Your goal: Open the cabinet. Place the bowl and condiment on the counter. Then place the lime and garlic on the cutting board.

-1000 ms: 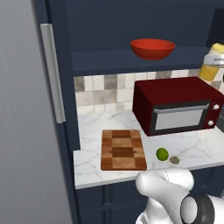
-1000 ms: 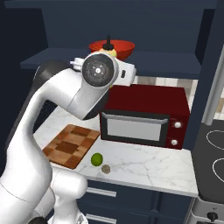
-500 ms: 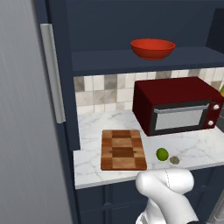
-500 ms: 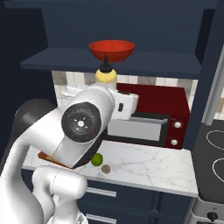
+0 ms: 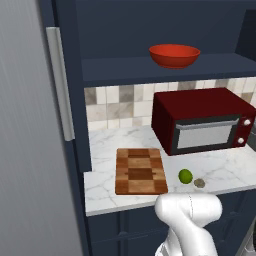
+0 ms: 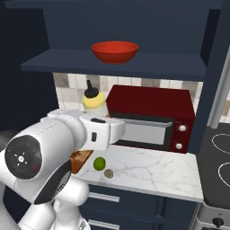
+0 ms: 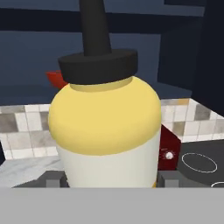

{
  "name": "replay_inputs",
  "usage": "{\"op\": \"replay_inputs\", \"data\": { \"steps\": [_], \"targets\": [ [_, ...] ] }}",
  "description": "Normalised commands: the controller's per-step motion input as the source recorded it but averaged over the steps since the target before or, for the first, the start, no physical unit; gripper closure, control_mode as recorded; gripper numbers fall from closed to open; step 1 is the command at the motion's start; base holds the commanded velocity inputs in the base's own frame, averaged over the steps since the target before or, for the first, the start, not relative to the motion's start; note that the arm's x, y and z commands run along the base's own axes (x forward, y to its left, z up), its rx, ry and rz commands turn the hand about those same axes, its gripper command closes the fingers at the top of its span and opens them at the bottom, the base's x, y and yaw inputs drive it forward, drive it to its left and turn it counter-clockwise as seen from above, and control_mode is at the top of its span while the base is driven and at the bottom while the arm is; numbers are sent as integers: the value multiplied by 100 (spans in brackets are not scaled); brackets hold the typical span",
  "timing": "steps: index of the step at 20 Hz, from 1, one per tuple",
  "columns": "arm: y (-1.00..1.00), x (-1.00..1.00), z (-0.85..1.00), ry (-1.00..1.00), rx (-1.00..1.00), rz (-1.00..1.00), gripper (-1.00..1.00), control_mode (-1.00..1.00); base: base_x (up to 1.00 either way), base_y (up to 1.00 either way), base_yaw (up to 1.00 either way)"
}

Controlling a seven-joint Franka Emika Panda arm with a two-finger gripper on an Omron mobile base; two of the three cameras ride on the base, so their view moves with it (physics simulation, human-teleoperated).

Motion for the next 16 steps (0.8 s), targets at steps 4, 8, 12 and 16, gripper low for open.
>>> {"op": "replay_inputs", "data": {
  "steps": [4, 8, 12, 16],
  "targets": [
    [34, 0, -48, 0, -14, -18, 100, -100, 0, 0, 0],
    [10, 1, -36, 0, -8, -13, 100, -100, 0, 0, 0],
    [-16, 0, -23, 4, 0, -2, 100, -100, 0, 0, 0],
    [-23, 10, -32, 6, 0, 0, 100, -100, 0, 0, 0]
  ]
}}
